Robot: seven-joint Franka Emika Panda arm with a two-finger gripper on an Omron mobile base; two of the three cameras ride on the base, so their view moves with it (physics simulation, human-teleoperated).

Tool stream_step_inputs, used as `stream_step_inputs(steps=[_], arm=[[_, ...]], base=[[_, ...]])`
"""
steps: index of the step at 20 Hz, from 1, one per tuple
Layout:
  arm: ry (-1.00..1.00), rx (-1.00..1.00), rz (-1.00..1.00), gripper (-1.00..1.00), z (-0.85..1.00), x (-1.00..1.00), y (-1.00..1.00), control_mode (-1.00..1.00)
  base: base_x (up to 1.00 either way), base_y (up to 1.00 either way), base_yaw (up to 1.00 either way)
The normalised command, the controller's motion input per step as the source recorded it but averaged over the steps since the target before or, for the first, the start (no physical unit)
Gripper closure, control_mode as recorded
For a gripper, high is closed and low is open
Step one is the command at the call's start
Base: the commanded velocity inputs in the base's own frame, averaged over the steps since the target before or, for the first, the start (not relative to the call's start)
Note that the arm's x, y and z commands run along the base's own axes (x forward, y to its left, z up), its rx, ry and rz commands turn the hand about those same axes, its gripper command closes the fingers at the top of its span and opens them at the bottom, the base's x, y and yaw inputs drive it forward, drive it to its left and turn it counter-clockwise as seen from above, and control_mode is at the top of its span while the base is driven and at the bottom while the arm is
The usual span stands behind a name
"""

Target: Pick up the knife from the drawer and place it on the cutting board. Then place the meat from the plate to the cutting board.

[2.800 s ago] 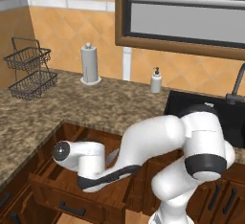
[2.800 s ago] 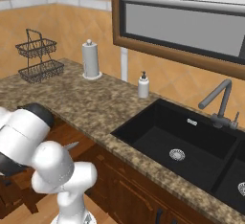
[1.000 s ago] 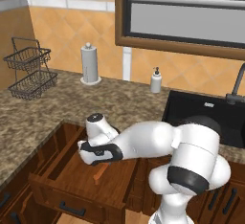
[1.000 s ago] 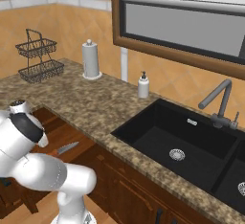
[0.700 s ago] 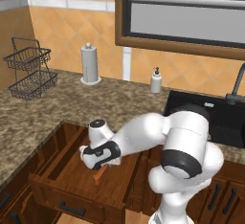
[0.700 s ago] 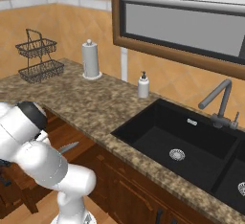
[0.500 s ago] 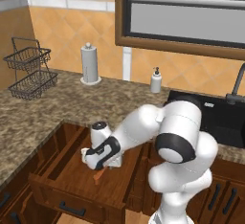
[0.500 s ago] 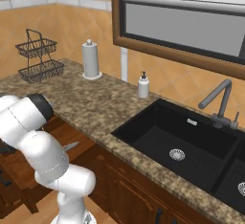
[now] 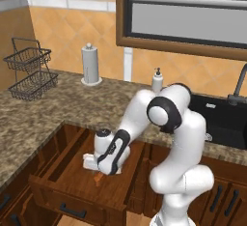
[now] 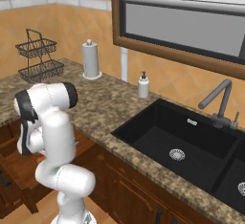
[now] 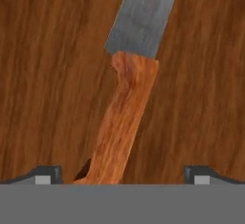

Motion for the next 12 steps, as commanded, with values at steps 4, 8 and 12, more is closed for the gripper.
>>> stream_step_inputs(steps=[4,8,12], arm=[[0.06,0.0,0.0,-1.0,-0.41,0.39,0.42,-1.0],[0.08,-0.07,0.0,1.0,-0.73,0.3,0.79,-1.0],[0.01,-0.01,-0.03,1.0,-0.21,-0.11,0.15,-1.0]], base=[[0.0,0.0,0.0],[0.0,0.0,0.0],[0.0,0.0,0.0]])
